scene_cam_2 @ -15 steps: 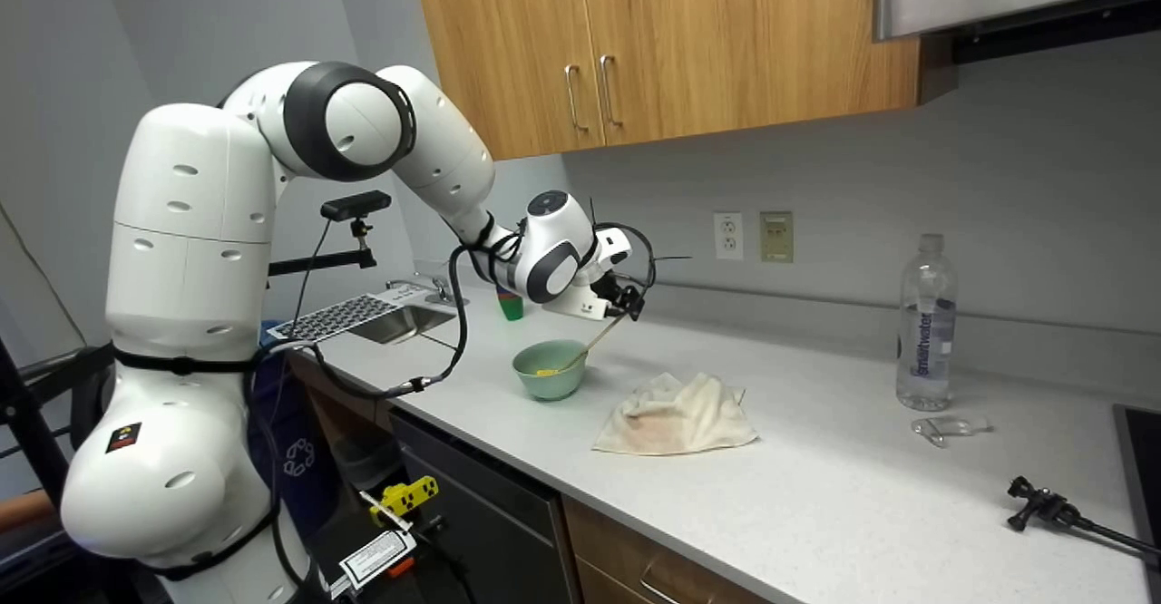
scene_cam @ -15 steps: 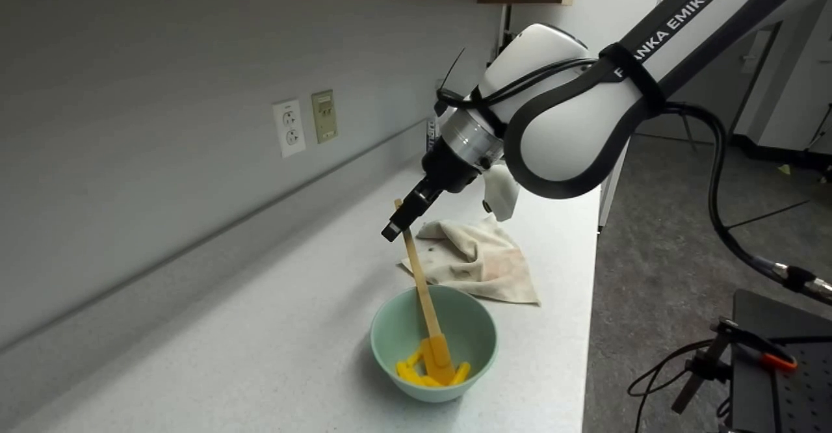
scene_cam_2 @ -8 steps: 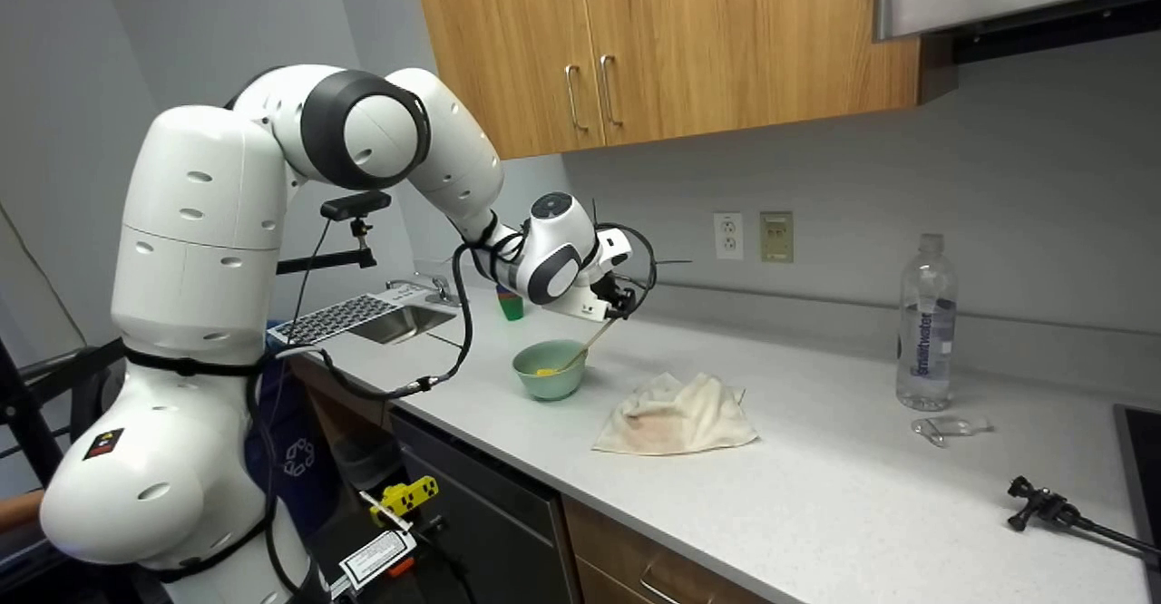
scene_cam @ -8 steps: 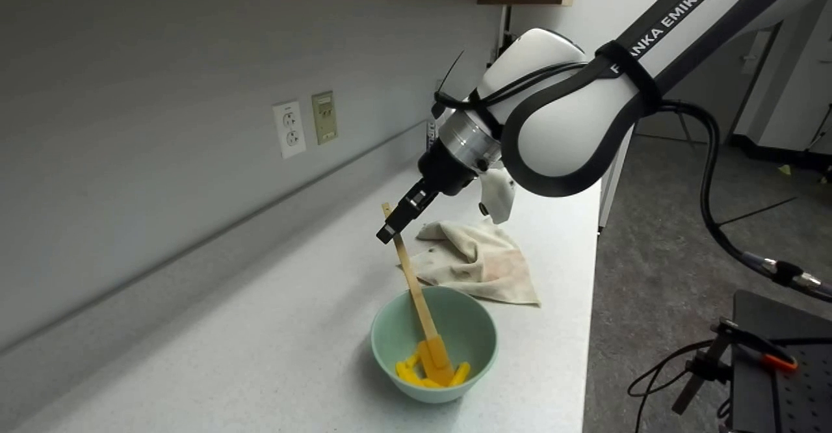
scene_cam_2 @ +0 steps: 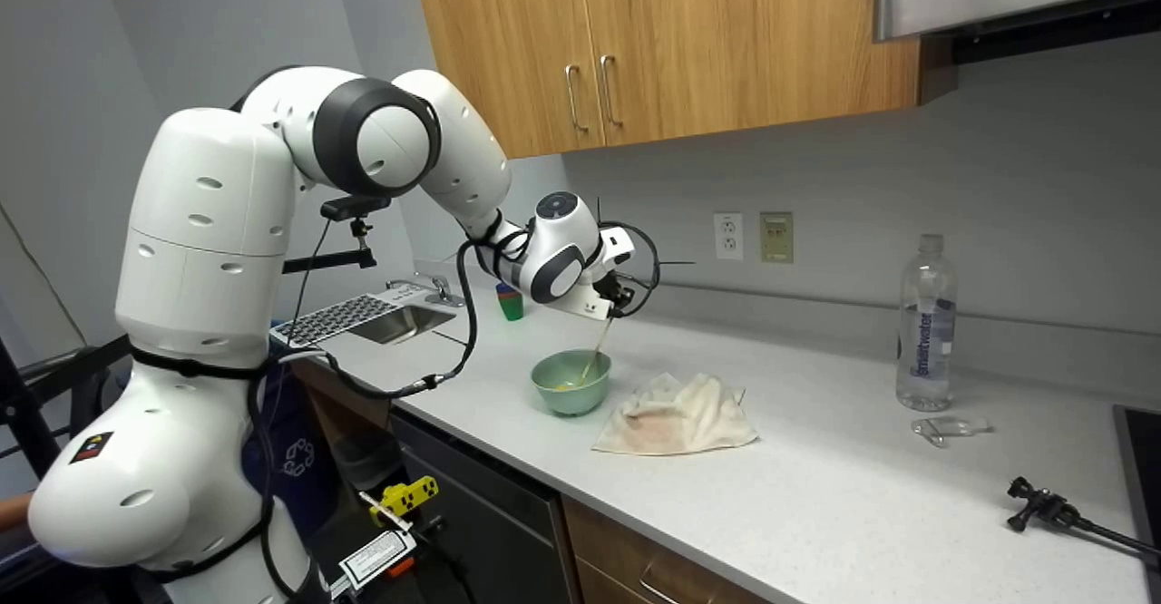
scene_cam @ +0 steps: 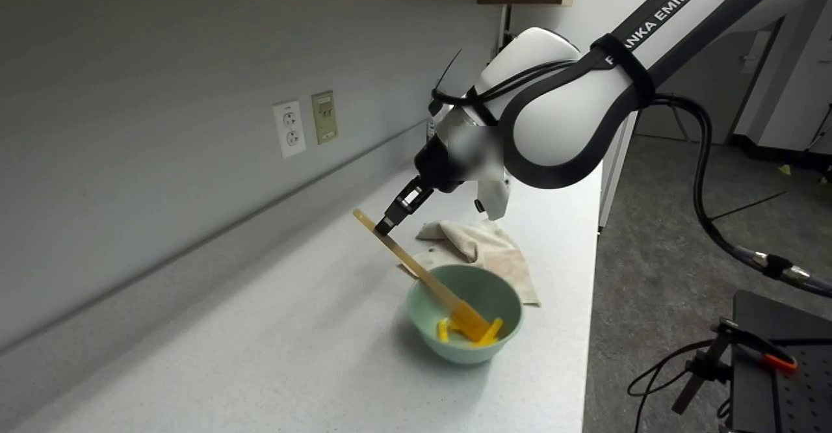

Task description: Mix the contents of the bowl with the spatula

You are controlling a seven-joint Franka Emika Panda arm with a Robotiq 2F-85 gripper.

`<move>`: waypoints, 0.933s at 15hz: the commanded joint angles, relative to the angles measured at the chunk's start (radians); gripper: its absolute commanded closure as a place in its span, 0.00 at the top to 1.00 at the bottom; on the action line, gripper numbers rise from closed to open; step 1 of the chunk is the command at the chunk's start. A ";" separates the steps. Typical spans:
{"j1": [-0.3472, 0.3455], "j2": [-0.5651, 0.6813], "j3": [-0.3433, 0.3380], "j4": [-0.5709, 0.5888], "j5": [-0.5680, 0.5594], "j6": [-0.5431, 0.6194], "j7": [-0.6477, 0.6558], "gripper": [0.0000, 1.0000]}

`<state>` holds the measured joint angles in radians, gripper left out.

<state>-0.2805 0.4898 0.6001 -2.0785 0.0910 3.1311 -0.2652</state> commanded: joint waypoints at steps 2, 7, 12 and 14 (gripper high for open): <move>-0.025 0.023 0.022 0.012 -0.016 0.026 -0.034 0.03; -0.031 0.037 0.038 0.018 -0.018 0.017 -0.049 0.35; 0.038 -0.017 -0.052 -0.003 -0.043 -0.018 -0.030 0.72; 0.068 -0.046 -0.088 -0.012 -0.052 -0.046 -0.015 0.86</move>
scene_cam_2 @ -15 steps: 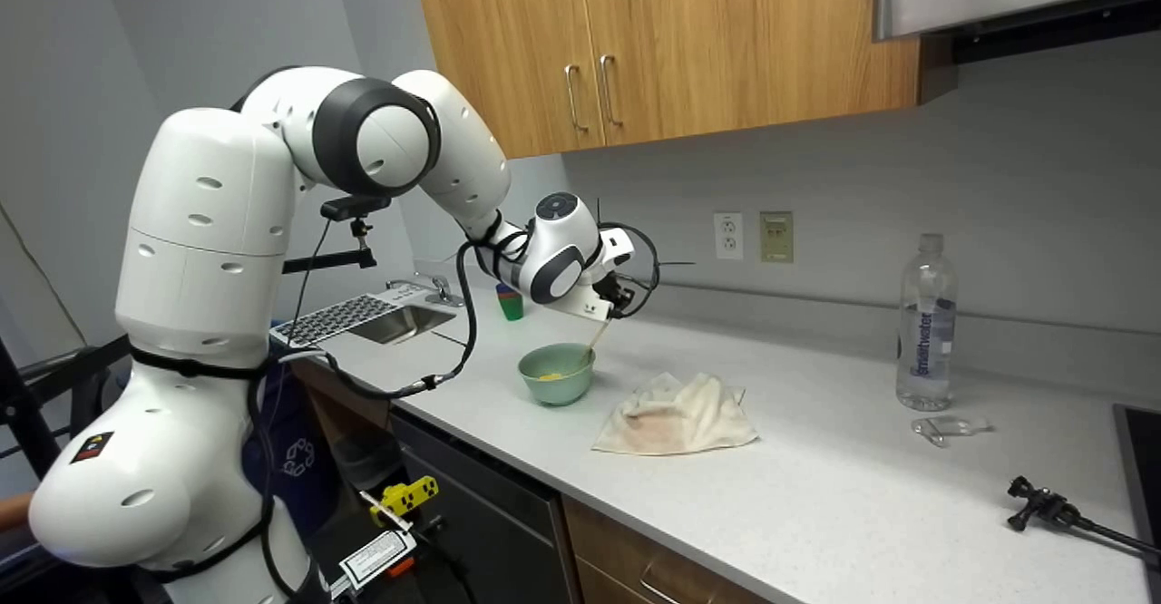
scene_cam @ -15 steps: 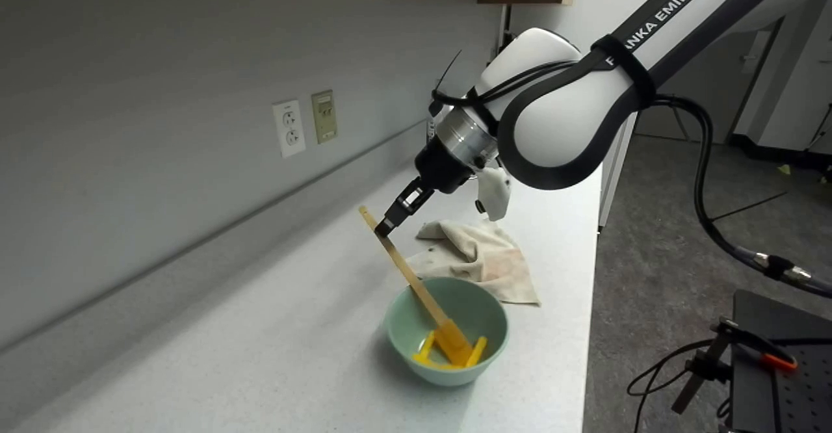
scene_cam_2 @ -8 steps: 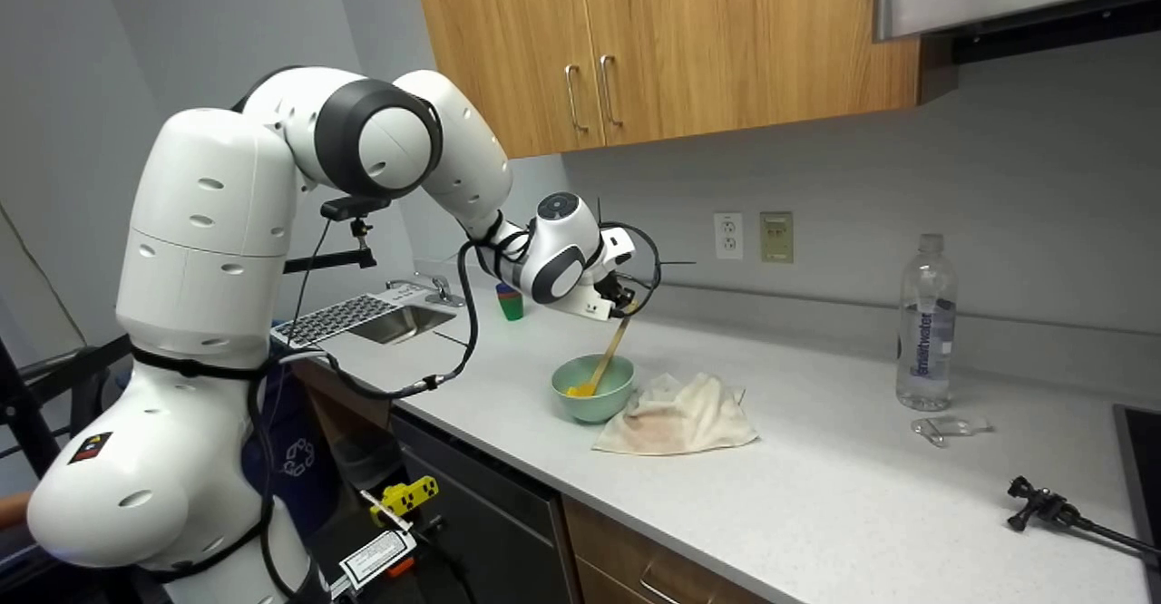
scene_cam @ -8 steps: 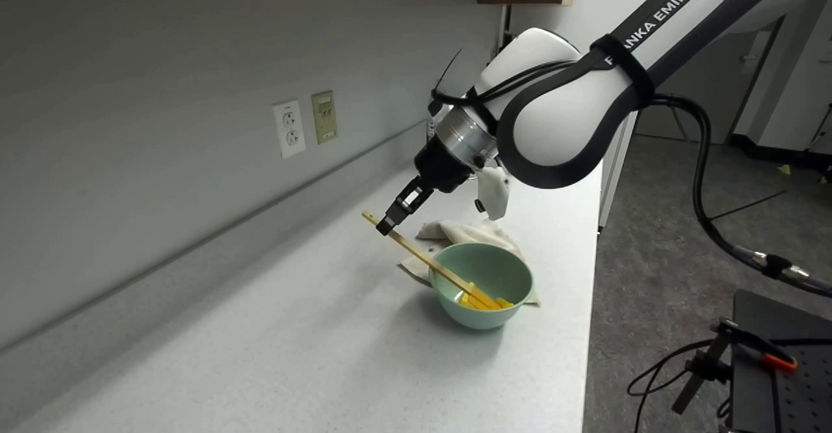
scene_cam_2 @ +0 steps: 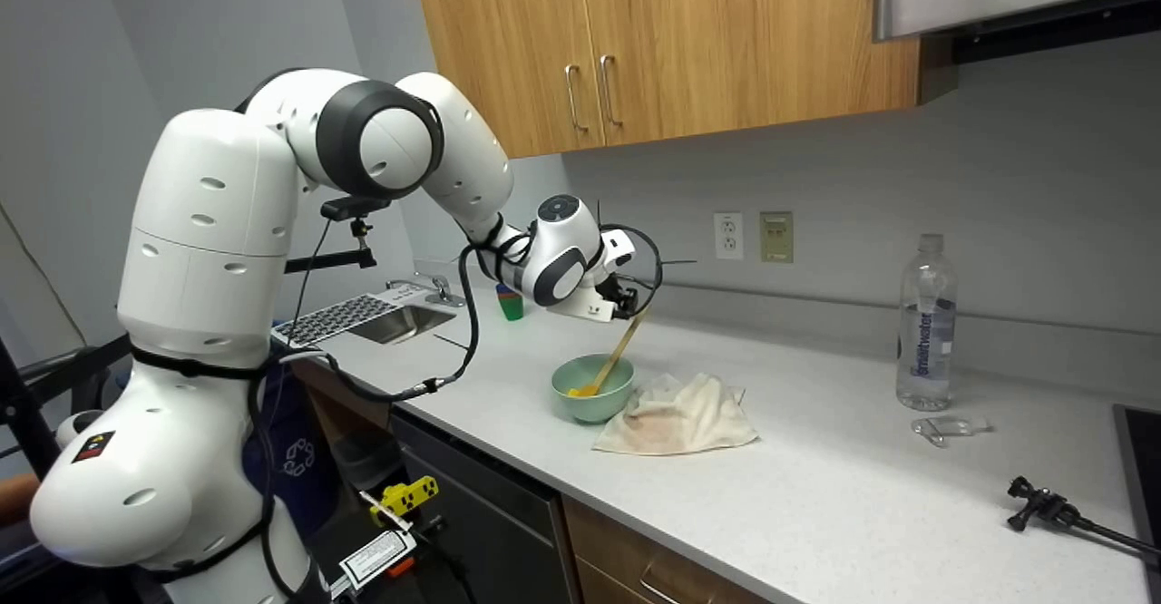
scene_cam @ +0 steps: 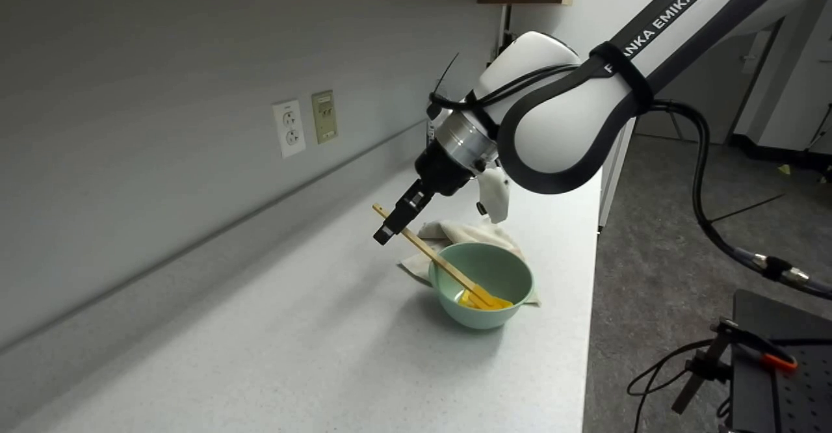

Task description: Mix the contents of the bowl with the spatula

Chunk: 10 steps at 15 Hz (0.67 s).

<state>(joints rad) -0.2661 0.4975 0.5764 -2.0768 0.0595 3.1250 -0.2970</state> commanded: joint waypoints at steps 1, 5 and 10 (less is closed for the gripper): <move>0.075 -0.073 -0.089 -0.020 -0.027 -0.063 0.026 0.94; 0.142 -0.134 -0.172 -0.033 -0.071 -0.134 0.036 1.00; 0.280 -0.141 -0.351 -0.018 -0.146 -0.159 0.055 1.00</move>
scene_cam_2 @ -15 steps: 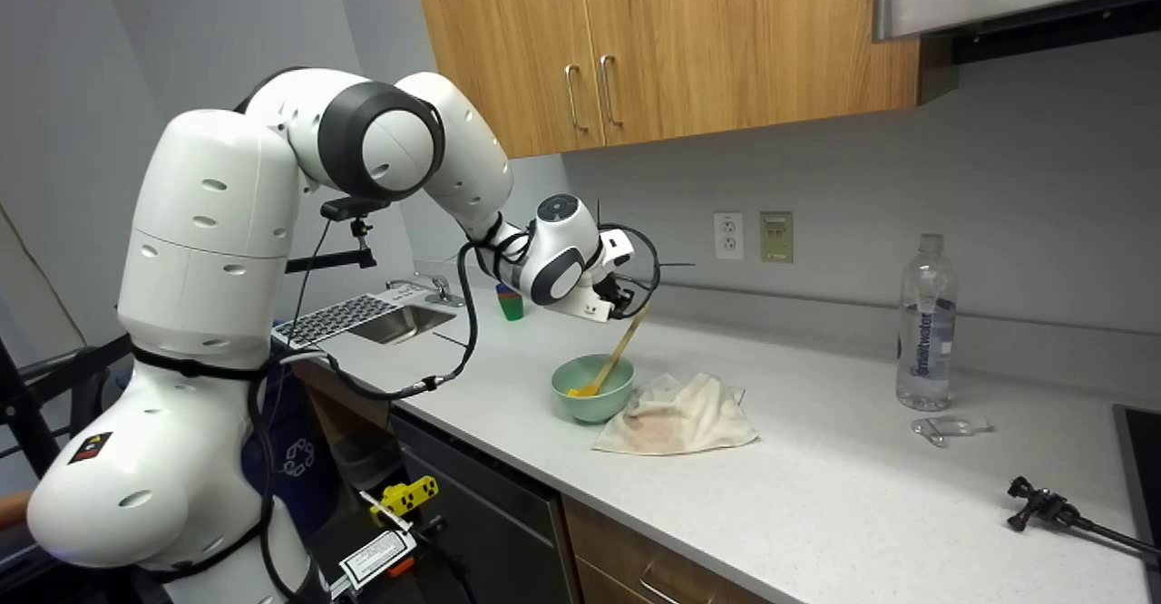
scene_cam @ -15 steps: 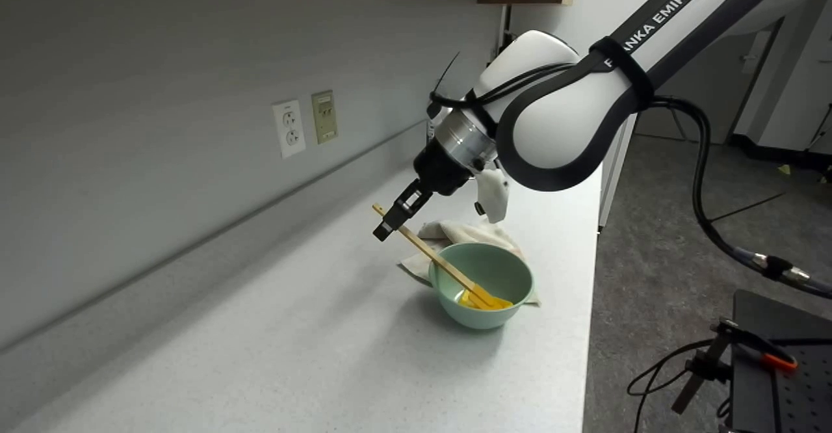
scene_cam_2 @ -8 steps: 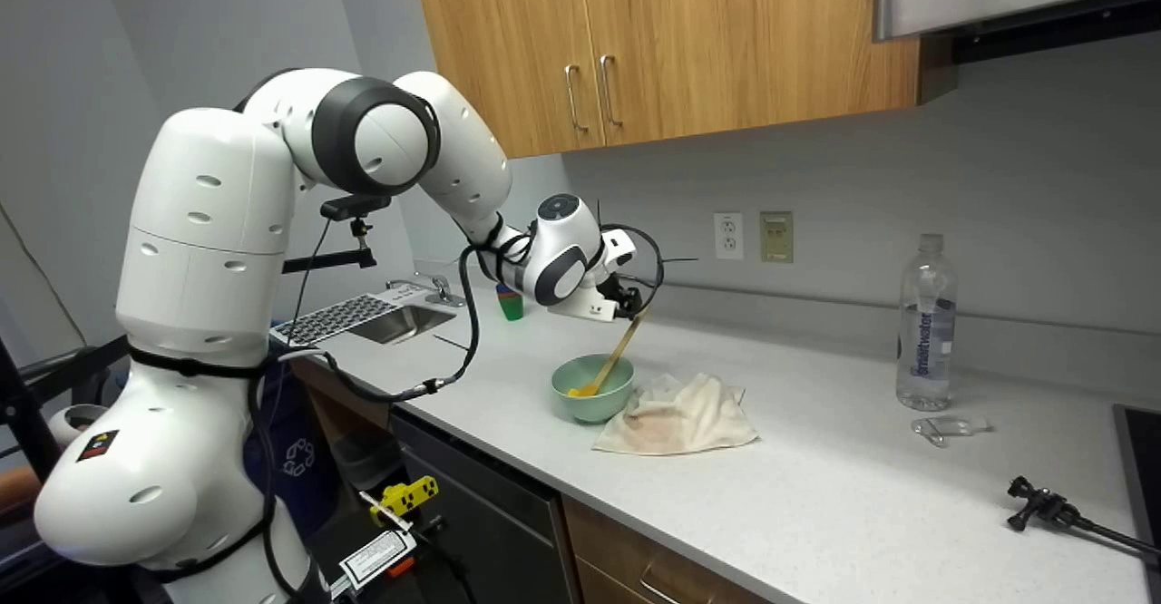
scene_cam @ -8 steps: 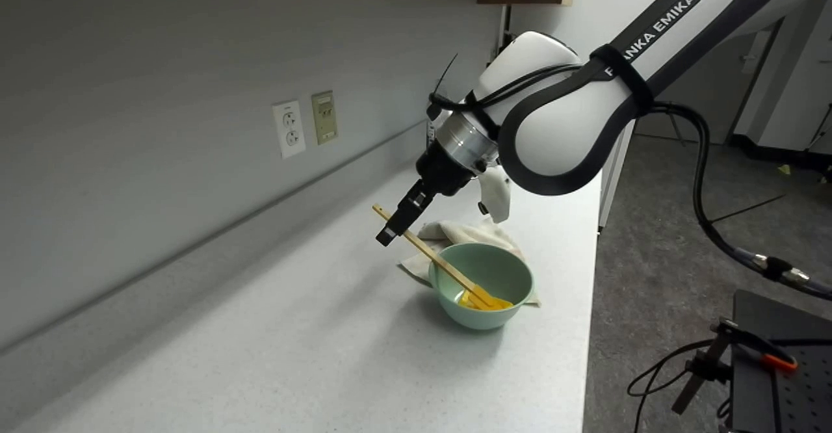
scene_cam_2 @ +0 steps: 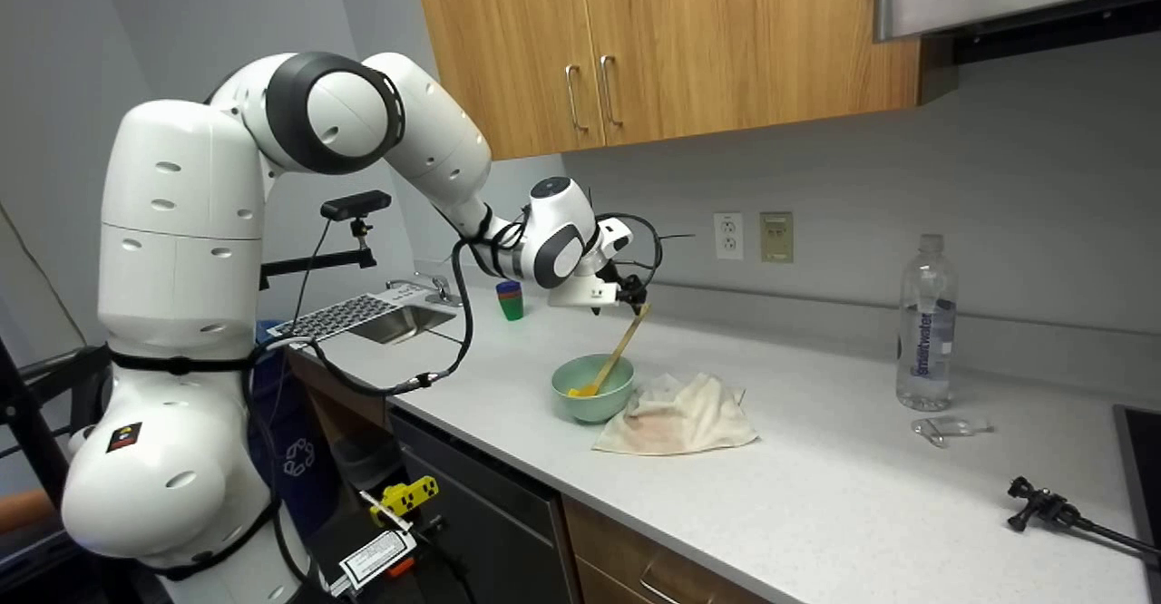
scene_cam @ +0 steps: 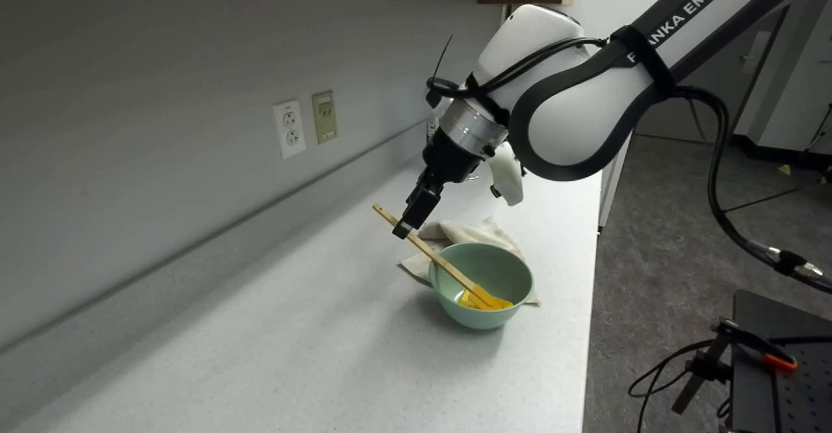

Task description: Mix the contents of the bowl with the spatula

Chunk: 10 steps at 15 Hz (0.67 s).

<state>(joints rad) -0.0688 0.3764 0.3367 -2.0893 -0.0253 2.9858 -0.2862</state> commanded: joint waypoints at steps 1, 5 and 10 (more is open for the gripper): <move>0.108 -0.009 -0.146 0.002 -0.085 -0.014 0.054 1.00; 0.177 0.031 -0.247 0.041 -0.149 -0.012 0.091 1.00; 0.211 0.068 -0.264 0.089 -0.156 -0.017 0.099 1.00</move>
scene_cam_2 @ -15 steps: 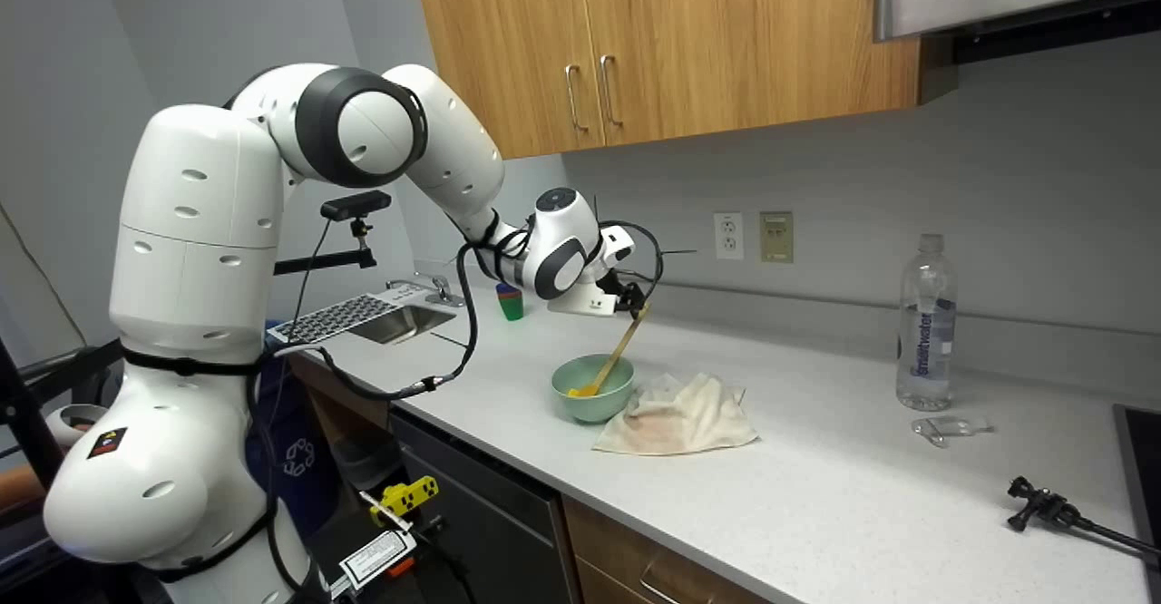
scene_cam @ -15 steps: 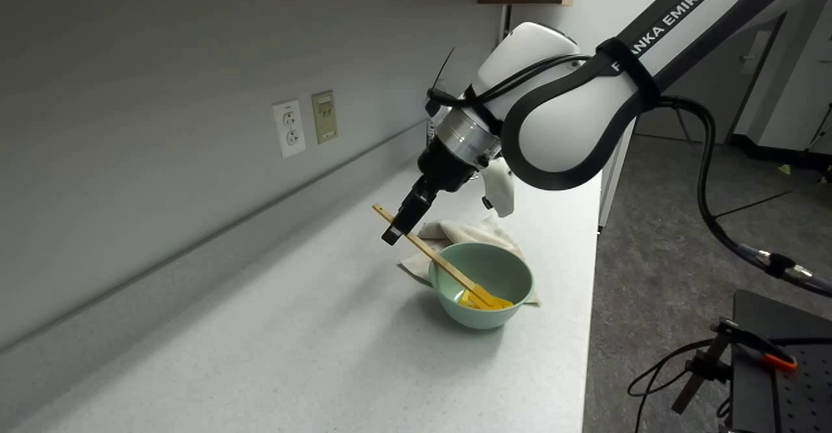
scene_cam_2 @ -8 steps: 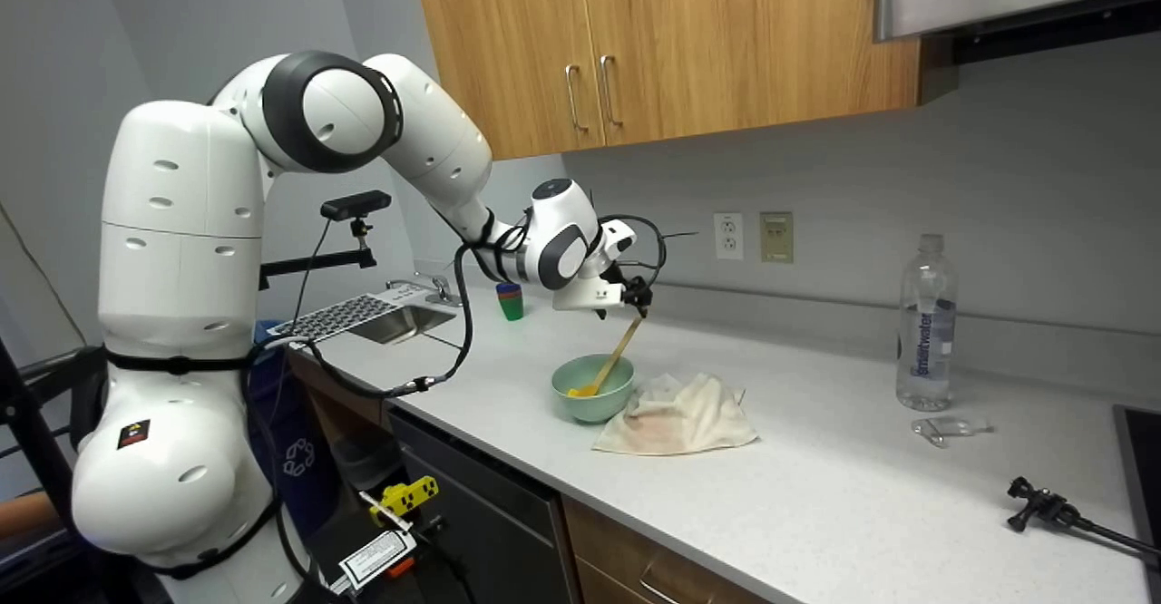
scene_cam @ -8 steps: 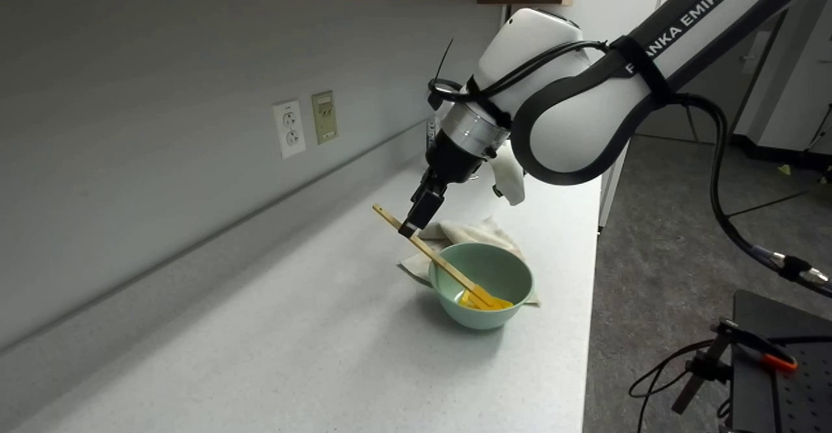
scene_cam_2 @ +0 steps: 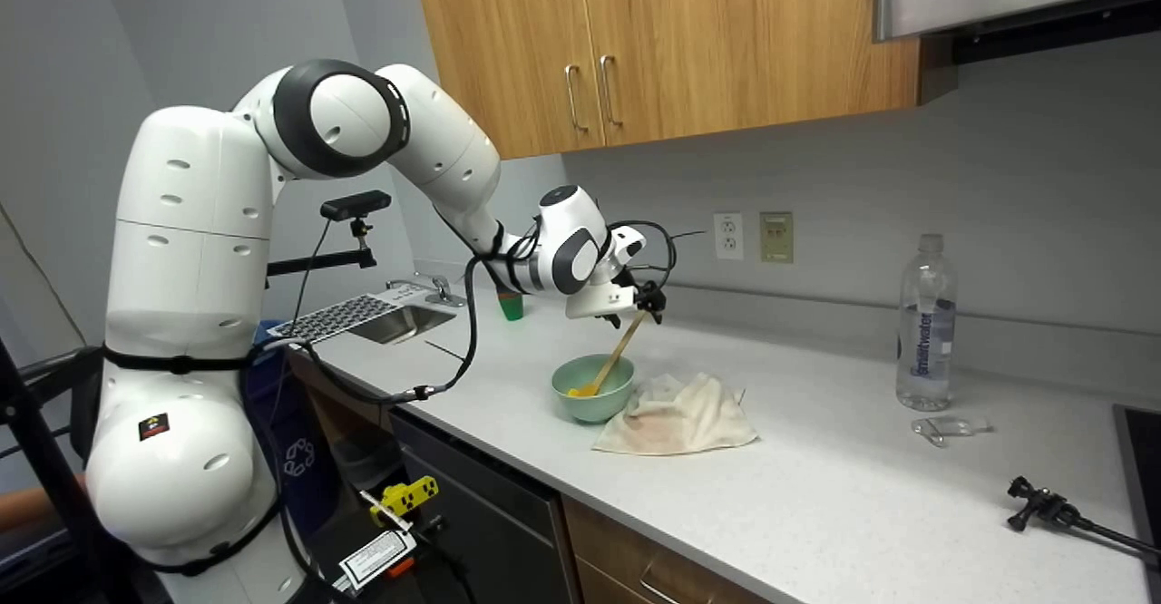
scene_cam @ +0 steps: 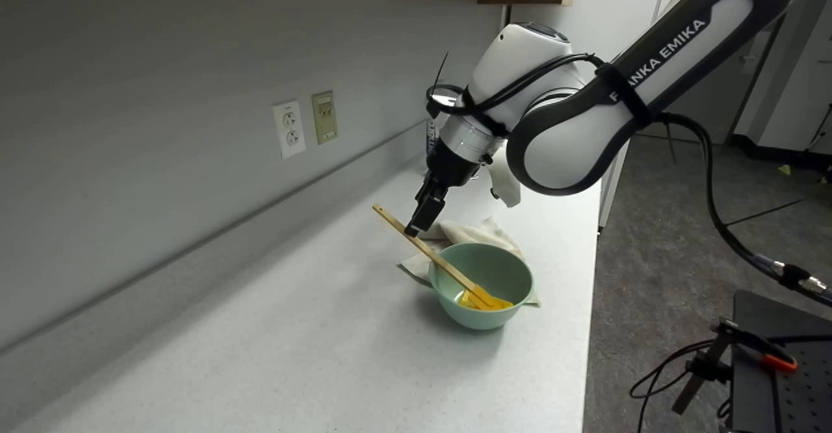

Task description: Mix the contents of the bowl with the spatula

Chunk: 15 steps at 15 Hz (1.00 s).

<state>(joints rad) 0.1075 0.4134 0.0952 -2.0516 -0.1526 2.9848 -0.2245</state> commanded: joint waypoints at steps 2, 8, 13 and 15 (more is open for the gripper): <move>0.044 0.047 -0.027 0.067 -0.028 -0.015 0.043 1.00; 0.040 0.088 -0.026 0.091 -0.017 -0.003 0.050 0.75; 0.036 0.104 -0.032 0.089 -0.014 0.002 0.056 0.38; 0.038 0.098 -0.036 0.084 -0.017 0.000 0.058 0.23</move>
<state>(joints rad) 0.1320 0.5053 0.0775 -1.9855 -0.1526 2.9856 -0.1943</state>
